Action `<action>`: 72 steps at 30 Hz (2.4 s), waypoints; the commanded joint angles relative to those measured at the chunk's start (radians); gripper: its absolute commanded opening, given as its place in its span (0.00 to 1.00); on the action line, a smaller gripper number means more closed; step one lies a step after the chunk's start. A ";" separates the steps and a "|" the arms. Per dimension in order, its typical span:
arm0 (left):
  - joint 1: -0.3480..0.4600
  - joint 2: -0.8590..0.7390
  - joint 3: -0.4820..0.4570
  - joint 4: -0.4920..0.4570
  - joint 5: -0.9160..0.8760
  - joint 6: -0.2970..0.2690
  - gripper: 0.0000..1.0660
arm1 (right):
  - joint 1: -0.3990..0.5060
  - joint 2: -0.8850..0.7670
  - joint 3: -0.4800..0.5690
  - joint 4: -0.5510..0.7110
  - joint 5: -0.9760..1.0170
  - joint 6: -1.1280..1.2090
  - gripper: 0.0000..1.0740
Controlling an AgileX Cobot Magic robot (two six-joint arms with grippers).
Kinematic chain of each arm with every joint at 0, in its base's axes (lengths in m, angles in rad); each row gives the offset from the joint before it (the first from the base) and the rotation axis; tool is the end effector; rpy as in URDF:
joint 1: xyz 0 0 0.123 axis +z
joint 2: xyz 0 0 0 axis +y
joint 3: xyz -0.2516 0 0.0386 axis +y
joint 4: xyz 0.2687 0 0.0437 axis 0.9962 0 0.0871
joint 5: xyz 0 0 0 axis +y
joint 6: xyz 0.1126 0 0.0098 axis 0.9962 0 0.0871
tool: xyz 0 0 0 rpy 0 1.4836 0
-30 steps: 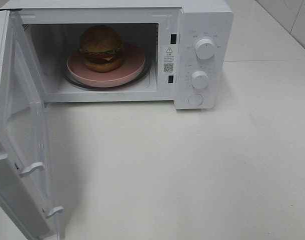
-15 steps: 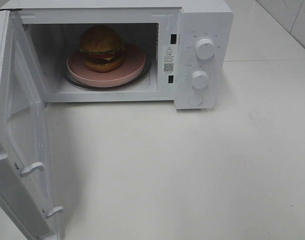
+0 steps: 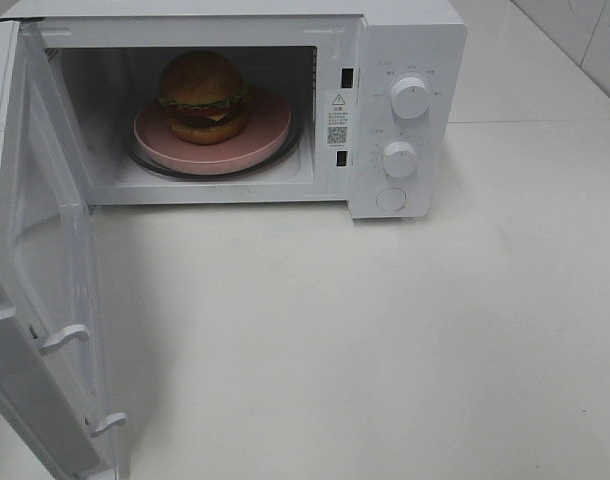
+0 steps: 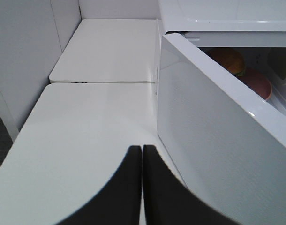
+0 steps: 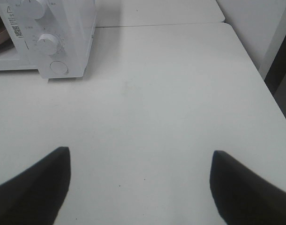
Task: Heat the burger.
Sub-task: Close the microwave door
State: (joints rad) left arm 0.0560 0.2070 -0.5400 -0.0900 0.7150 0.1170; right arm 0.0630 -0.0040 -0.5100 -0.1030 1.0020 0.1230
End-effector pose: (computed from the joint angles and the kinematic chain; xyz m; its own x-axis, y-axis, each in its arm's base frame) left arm 0.1096 -0.0005 0.3090 -0.2878 0.0328 -0.9571 0.0146 0.9994 0.0299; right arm 0.0650 -0.0057 0.2870 -0.3851 0.0429 -0.9219 0.0430 0.9987 0.0285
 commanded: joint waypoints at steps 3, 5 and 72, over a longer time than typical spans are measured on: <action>-0.007 0.044 0.011 0.037 -0.101 0.002 0.00 | -0.006 -0.024 0.000 0.003 -0.007 -0.011 0.71; -0.007 0.067 0.047 0.076 -0.189 0.002 0.00 | -0.006 -0.024 0.000 0.003 -0.007 -0.011 0.71; -0.110 1.190 0.315 0.742 -1.612 -0.563 0.00 | -0.006 -0.024 0.000 0.003 -0.007 -0.011 0.71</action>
State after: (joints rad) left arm -0.0130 1.3760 -0.2070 0.6580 -0.8900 -0.4480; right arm 0.0630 -0.0040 -0.5100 -0.1030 1.0010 0.1230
